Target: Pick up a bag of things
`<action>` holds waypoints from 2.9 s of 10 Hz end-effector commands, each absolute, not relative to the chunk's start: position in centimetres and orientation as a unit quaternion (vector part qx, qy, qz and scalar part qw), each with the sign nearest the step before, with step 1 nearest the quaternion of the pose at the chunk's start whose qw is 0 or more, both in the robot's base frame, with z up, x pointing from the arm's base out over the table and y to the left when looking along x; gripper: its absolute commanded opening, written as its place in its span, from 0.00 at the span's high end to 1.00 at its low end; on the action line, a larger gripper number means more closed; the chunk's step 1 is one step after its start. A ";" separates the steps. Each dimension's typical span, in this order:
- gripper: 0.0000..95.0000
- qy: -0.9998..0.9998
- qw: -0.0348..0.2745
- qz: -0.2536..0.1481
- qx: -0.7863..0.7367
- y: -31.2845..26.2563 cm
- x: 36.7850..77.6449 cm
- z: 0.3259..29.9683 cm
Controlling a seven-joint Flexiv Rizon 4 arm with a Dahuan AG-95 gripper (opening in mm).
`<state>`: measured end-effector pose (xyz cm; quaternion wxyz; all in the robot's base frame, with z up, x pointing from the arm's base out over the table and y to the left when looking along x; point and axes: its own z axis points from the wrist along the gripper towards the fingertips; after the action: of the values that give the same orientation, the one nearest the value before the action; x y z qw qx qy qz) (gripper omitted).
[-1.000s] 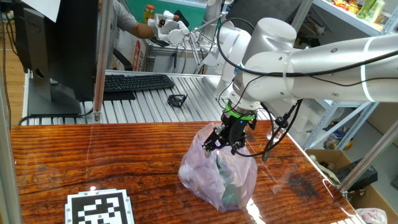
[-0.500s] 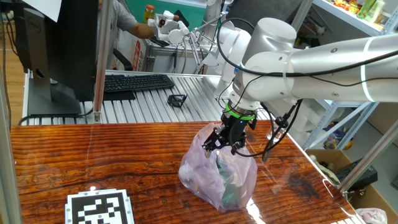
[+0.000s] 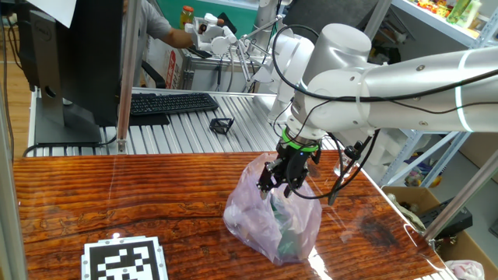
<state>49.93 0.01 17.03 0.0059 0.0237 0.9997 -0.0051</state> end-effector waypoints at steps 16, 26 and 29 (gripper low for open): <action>1.00 1.000 0.006 -0.005 0.011 -0.3 50.2 16.9; 1.00 1.000 0.005 -0.009 0.007 -2.4 52.6 16.0; 0.80 0.999 0.002 -0.004 0.052 -2.5 52.7 15.8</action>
<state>52.69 -2.45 15.77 0.0029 0.0430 0.9991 -0.0057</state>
